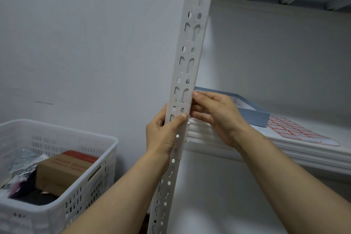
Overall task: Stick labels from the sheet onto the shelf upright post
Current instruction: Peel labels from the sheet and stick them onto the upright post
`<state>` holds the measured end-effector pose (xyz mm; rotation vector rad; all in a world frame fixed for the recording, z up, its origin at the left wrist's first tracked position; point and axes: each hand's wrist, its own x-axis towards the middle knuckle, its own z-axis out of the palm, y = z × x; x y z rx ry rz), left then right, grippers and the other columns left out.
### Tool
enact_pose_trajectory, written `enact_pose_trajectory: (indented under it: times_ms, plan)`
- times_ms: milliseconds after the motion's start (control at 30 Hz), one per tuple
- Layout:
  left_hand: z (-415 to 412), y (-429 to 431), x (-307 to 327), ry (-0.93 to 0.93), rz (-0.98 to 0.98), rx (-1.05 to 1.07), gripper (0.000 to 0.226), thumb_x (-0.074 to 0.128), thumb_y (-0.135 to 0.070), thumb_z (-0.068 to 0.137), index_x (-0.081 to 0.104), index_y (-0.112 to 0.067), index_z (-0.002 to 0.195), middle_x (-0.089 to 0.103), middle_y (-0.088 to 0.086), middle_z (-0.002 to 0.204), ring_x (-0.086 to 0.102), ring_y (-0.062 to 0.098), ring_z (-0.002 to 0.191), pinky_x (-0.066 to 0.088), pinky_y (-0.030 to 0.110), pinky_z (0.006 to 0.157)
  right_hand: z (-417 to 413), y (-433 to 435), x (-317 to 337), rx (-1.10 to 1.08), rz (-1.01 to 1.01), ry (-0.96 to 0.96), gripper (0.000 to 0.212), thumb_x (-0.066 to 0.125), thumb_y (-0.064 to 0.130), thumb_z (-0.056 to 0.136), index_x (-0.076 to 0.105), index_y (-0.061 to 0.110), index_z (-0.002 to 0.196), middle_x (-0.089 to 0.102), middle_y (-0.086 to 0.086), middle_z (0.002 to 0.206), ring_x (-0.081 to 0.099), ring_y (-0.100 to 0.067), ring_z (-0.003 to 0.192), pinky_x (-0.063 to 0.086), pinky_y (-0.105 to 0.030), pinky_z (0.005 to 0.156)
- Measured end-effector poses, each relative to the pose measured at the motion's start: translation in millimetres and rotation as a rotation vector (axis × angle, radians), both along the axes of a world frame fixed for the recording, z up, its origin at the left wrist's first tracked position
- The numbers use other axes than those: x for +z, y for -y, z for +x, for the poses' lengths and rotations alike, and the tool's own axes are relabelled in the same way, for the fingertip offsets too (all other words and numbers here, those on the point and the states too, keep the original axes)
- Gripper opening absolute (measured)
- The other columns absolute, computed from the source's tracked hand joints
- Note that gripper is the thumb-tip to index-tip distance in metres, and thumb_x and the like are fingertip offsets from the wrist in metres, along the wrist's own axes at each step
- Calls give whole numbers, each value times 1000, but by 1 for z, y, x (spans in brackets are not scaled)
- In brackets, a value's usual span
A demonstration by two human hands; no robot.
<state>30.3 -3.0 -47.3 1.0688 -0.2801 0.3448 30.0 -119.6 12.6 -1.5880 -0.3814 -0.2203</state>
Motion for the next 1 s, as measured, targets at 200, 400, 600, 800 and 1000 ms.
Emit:
enact_pose_trajectory:
  times_ms: [200, 400, 600, 800, 1000]
  plan:
    - [1, 1, -1, -6, -19, 7, 26, 68, -5, 80, 72, -19, 102, 76, -3, 89, 68, 1, 76, 50, 10, 61, 0, 1, 0, 8, 1, 4, 29, 54, 22, 93, 66, 0, 109, 73, -11, 100, 70, -19, 92, 55, -30, 87]
    - [2, 3, 1, -34, -39, 18, 24, 68, -5, 80, 73, -18, 99, 75, -1, 87, 68, 1, 72, 50, 10, 60, 1, 1, 0, 1, -3, 0, 31, 55, 25, 92, 66, 1, 108, 73, -11, 100, 70, -19, 93, 55, -33, 89]
    - [2, 4, 3, -59, -68, 20, 24, 69, -5, 80, 73, -18, 99, 75, -1, 89, 68, 0, 71, 50, 9, 58, 2, 1, 0, 4, -5, -3, 32, 55, 26, 92, 67, 1, 108, 73, -10, 100, 70, -19, 94, 54, -34, 90]
    - [0, 5, 5, -84, -89, 22, 20, 70, -7, 80, 73, -22, 93, 75, -3, 86, 68, 0, 70, 51, 10, 59, 1, 1, 0, 18, 2, -3, 33, 55, 27, 92, 66, 0, 108, 73, -10, 100, 70, -19, 93, 55, -32, 88]
    - [-3, 7, 9, -104, -106, 24, 17, 70, -8, 80, 73, -23, 87, 74, -8, 75, 66, -2, 63, 48, 9, 52, 2, 1, 0, 5, -5, -9, 36, 55, 30, 92, 67, 1, 108, 73, -10, 100, 70, -19, 95, 53, -37, 93]
